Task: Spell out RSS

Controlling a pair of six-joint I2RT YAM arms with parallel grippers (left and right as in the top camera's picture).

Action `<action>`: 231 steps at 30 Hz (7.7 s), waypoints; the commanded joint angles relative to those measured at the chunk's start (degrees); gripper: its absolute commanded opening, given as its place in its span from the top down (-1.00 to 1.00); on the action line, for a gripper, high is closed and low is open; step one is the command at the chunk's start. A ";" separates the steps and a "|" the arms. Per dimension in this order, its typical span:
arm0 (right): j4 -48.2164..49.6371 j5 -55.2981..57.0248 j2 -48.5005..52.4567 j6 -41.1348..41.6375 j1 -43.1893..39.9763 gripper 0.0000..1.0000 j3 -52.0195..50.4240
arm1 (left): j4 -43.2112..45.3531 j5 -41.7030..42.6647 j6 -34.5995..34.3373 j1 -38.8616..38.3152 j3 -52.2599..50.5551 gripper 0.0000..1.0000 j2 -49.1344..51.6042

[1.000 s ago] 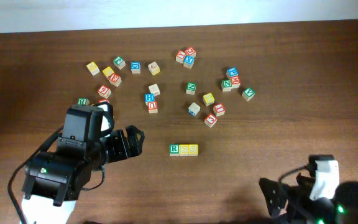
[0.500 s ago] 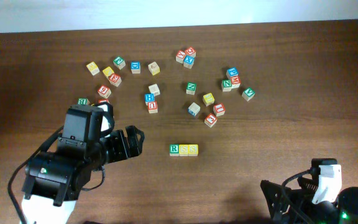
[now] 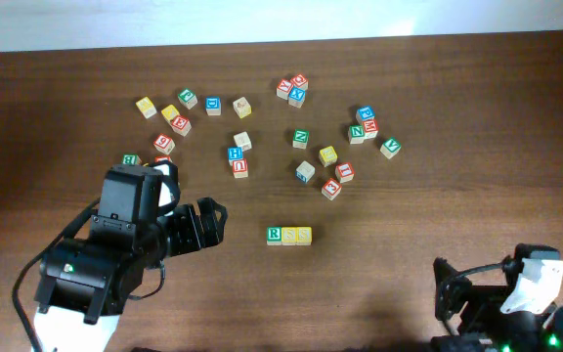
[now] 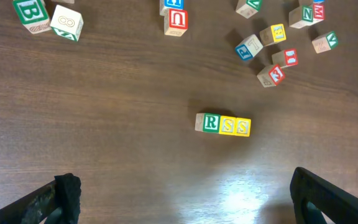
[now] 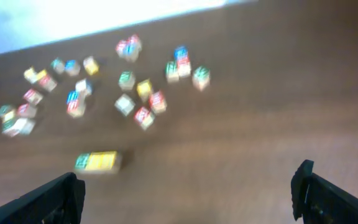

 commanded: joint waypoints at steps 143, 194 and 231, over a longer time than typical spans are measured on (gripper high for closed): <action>65.24 5.66 -20.61 -10.49 -0.15 -0.96 -59.89 | 71.97 3.85 28.30 15.91 -65.48 -0.98 -53.05; 65.24 5.66 -20.61 -10.49 -0.15 -0.97 -59.89 | 61.70 -9.53 27.45 17.49 -66.99 -0.98 -58.90; 65.24 5.88 -20.63 -10.51 -0.15 -0.97 -59.89 | 61.70 -9.53 27.45 17.49 -66.99 -0.98 -58.90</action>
